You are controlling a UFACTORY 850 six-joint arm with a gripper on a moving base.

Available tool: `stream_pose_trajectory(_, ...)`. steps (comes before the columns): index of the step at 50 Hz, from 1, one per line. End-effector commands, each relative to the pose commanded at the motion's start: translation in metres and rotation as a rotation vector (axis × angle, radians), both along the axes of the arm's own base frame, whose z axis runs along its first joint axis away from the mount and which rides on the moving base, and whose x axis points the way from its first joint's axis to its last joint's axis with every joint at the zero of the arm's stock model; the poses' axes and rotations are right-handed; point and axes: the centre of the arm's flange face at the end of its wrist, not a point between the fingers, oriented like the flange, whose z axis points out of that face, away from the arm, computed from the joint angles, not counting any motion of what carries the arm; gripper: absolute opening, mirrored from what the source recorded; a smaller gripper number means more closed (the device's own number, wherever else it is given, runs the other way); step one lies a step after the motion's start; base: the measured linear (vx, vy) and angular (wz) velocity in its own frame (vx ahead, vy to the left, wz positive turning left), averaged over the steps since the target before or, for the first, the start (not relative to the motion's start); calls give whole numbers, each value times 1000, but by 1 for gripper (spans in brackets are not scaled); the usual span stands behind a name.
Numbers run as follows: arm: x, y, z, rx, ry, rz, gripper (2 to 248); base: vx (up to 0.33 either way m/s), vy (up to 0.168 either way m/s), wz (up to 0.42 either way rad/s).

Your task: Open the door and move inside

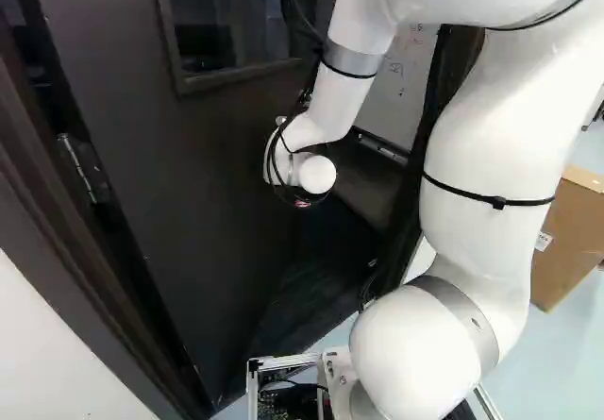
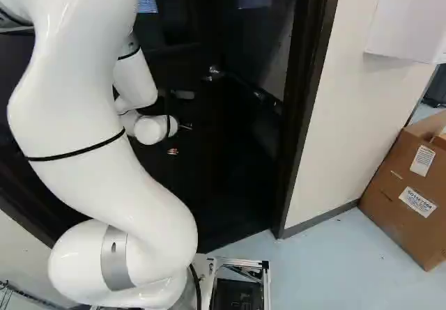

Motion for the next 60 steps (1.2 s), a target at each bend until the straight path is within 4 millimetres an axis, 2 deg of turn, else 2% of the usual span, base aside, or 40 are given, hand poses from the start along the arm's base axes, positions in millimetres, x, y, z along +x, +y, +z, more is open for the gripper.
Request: stream_pose_trajectory(60, 17, 88, -2, -14, -25, 214, 247, 0, 0, 0)
